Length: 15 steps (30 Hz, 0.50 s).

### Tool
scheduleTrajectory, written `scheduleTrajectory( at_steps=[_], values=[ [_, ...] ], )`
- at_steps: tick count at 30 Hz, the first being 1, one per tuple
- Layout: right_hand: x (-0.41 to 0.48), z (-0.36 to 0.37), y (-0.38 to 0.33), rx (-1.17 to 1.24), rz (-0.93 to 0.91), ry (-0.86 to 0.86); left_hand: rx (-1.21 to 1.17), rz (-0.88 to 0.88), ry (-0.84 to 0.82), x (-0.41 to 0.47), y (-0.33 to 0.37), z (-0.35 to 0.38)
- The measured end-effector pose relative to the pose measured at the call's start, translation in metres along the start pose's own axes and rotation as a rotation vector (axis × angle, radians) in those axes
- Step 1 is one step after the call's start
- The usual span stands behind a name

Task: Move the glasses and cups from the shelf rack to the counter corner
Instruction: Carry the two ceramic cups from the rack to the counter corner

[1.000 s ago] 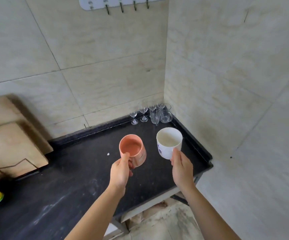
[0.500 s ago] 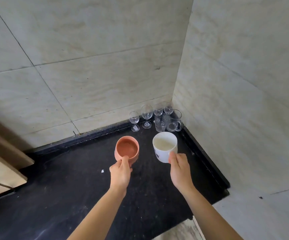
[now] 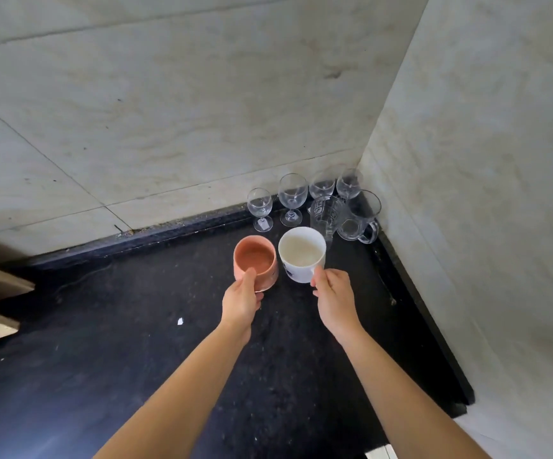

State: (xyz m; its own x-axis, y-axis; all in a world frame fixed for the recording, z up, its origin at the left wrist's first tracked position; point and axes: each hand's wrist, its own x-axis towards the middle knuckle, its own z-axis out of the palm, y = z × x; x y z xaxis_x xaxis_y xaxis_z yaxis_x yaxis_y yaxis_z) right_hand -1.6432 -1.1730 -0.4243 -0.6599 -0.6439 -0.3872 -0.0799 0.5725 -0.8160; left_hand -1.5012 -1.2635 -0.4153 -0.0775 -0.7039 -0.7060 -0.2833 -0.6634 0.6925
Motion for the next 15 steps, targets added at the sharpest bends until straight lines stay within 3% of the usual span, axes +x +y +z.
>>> scheduleTrajectory(
  at_steps=[7,15],
  values=[
    [0.054,0.027,0.004,0.083,0.010,-0.116,-0.087,-0.060,0.144,0.043,0.006,0.024],
    [0.079,0.039,0.005,0.094,0.007,-0.132,-0.178,-0.053,0.151,0.067,0.010,0.038]
  ],
)
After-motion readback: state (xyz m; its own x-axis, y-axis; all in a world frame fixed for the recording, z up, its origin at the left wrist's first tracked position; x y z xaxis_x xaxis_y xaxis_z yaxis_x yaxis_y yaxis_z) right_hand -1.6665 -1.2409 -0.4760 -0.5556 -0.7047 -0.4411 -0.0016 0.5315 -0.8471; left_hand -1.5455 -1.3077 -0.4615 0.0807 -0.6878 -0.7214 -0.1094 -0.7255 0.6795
